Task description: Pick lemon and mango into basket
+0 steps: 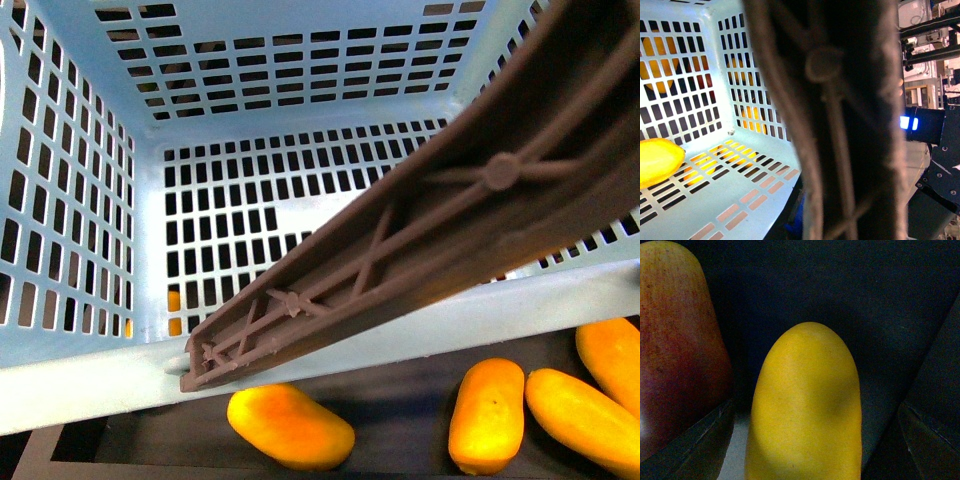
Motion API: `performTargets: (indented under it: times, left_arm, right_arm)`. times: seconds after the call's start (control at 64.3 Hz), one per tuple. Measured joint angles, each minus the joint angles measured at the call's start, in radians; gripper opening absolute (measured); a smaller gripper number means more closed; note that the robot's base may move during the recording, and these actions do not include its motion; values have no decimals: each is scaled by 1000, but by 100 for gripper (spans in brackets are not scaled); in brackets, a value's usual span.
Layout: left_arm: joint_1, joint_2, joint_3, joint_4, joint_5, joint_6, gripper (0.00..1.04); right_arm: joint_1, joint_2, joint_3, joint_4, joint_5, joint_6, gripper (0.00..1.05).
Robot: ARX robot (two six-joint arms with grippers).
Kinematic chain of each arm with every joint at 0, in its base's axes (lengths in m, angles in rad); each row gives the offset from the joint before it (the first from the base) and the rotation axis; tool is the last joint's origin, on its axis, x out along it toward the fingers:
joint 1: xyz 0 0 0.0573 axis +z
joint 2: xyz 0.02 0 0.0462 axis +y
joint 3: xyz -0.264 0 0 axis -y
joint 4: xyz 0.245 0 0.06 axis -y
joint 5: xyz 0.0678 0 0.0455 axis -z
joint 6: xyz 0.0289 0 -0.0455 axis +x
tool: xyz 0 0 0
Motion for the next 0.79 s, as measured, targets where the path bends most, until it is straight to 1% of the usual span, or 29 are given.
performTargets:
  times: [0.249,0.311,0.373,0.405,0.467,0.545,0.794]
  left_arm:
    - [0,0,0,0,0,0,5]
    - [0,0,0,0,-1,0,5]
    - [0,0,0,0,-1,0,5]
    - [0,0,0,0,-1,0,5]
    - [0,0,0,0,0,0,5]
    - [0,0,0,0,0,0,5]
    - [0,0,0,0,-1,0,5]
  right_arm:
    - [15,34,33,-15,12,4,96]
    - [18,42,35,-16,12,7,85]
    - [21,44,34,-18,12,7,78]
    - [21,45,34,-18,12,9,71]
    - [21,45,33,-18,12,16,60]
    - [20,45,30,-14,12,24,56]
    - [2,10,-4,5,3,66,55]
